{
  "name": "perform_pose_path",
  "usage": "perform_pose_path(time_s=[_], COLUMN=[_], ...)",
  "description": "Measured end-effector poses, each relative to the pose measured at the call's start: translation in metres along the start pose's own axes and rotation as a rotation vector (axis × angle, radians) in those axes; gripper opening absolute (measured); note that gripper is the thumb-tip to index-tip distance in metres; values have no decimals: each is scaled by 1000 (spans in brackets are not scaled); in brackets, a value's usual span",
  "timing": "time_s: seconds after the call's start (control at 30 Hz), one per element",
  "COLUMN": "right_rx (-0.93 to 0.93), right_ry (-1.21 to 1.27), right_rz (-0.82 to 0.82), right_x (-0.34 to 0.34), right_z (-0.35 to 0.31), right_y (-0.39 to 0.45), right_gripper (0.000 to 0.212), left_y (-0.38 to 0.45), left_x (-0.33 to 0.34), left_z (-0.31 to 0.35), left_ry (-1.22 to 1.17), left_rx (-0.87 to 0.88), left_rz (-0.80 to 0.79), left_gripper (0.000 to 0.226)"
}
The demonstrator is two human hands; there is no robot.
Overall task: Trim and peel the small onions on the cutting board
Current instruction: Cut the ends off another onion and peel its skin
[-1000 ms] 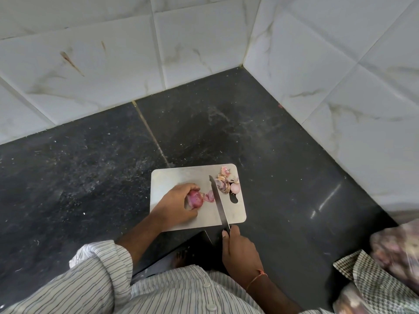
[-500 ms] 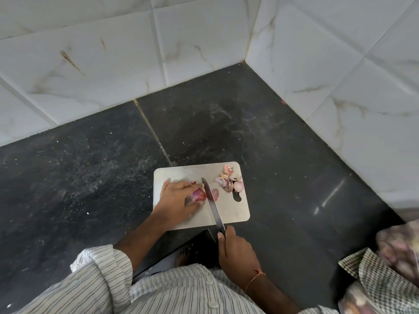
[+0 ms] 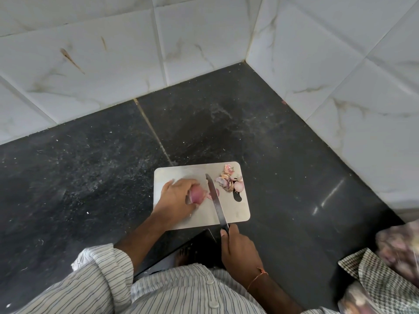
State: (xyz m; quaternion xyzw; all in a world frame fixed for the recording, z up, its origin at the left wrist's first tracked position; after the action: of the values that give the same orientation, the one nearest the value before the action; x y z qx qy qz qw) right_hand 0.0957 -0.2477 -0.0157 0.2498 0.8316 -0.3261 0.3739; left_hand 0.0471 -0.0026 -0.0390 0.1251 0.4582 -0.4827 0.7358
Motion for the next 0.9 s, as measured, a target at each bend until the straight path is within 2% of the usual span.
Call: perform_pose_path(time_s=[0.2, 0.3, 0.4, 0.5, 0.7, 0.9], right_rx=[5, 4, 12, 15, 18, 29], right_ry=[-8, -14, -13, -7, -14, -7], right_rz=[6, -3, -16, -26, -41, -52], right_x=[-2, -4, -4, -3, -3, -1], right_z=[2, 3, 3, 2, 1, 5], right_y=[-1, -3, -4, -3, -2, -2], right_gripper=[20, 20, 19, 18, 17, 22], left_y=[-10, -11, -12, -14, -10, -20], left_x=[4, 5, 4, 2, 0, -12], left_z=[10, 4, -9, -17, -28, -42], left_ry=[-12, 25, -47, -16, 83, 220], left_rx=[33, 107, 193, 252, 306, 349], left_rz=[-4, -46, -99, -193, -177, -192], left_gripper=[43, 35, 32, 42, 53, 76])
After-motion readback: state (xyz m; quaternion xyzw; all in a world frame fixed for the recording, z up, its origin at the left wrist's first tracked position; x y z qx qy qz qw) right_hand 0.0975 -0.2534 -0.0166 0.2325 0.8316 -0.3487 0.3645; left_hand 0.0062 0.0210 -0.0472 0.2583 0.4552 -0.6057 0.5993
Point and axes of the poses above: each hand's wrist, its own y-axis towards the middle knuckle, its own x-axis out of the palm, z = x × y, the point moved 1 cm from there along y, towards the middle knuckle, and after that the axes turned 3 degrees about -x, right-handed, at the moved point
